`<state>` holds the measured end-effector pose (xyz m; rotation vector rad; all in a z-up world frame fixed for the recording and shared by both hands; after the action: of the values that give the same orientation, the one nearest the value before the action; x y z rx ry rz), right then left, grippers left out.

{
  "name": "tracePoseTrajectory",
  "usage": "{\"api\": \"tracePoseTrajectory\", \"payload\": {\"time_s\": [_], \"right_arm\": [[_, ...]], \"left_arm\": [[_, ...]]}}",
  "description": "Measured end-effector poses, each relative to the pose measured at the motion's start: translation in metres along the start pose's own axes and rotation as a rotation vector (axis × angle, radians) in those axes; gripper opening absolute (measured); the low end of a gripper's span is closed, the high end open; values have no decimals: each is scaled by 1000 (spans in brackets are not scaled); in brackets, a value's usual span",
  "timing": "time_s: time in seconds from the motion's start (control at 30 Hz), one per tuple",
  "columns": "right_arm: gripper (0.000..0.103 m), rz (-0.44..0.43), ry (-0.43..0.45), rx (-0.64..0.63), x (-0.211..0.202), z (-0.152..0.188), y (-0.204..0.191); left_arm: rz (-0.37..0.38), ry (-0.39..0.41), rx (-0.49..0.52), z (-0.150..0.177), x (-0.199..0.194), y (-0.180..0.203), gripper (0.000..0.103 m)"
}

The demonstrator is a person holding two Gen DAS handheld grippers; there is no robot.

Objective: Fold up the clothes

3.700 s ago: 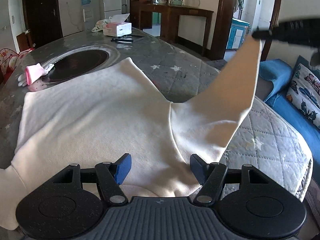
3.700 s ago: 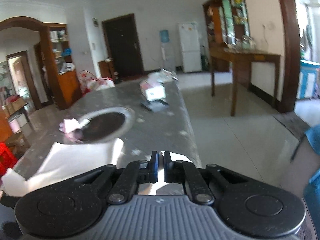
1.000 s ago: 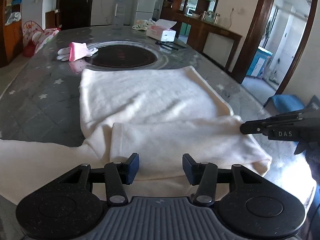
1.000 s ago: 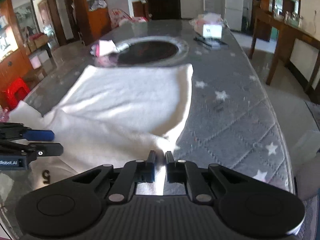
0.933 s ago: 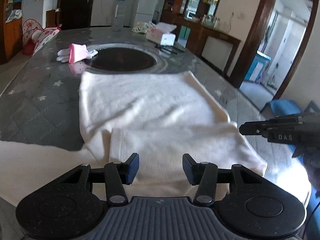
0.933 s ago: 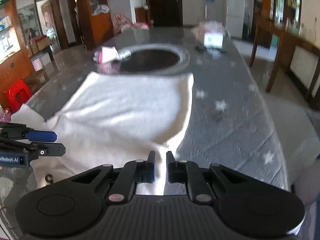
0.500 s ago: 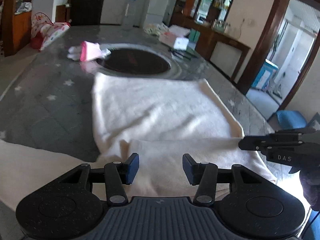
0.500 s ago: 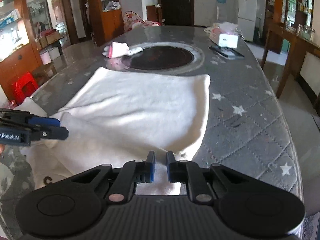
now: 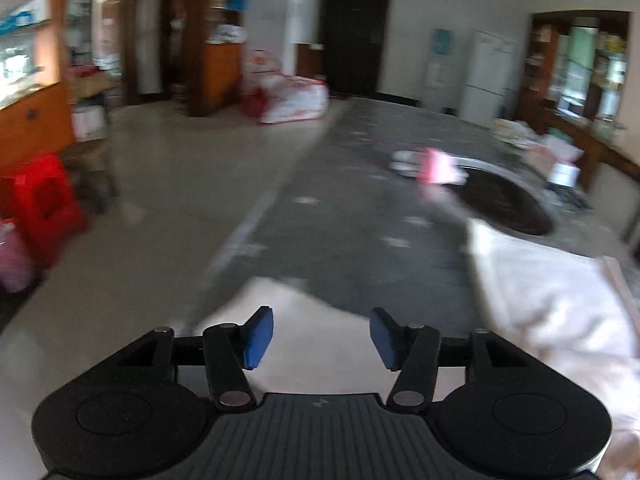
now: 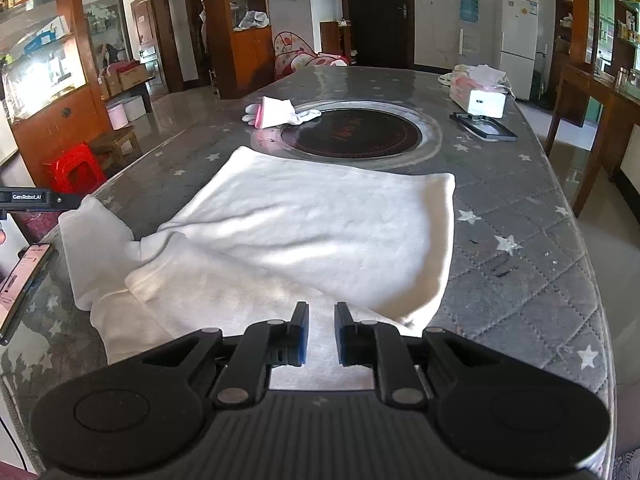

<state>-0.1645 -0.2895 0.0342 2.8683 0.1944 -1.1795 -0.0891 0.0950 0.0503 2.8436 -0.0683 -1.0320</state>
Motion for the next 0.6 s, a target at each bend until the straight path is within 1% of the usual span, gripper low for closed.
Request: {"api": "tracePoseTrajectory", "payload": {"time_s": [0.07, 0.27, 0.37, 0.43, 0.53, 0.6], "right_arm": [[16, -1, 2, -3, -1, 0, 0], [17, -2, 0, -5, 0, 0, -2], [18, 1, -2, -10, 0, 0, -2], [19, 2, -4, -10, 0, 0, -2], [19, 6, -8, -11, 0, 1, -2], [19, 9, -7, -12, 0, 1, -2]], "left_arm": [[-14, -14, -42, 1, 5, -17, 58], [-5, -52, -101, 9, 17, -43, 56], [6, -63, -119, 13, 19, -48, 48], [0, -55, -115, 14, 19, -48, 42], [-11, -40, -104, 16, 19, -48, 30], [-8, -33, -112, 17, 19, -50, 17]]}}
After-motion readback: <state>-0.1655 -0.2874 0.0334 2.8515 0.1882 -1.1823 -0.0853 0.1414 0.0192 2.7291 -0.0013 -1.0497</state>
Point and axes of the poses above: each gripper's, at about its wrist camera, not at the fingertips, and x roughly the way its jaws point, y to its right, z to its underside, the point moved 1 cm from there along x, roughly the way its jaws point, and after that the axes turned 5 degrees about z, right-handed, at the moved point
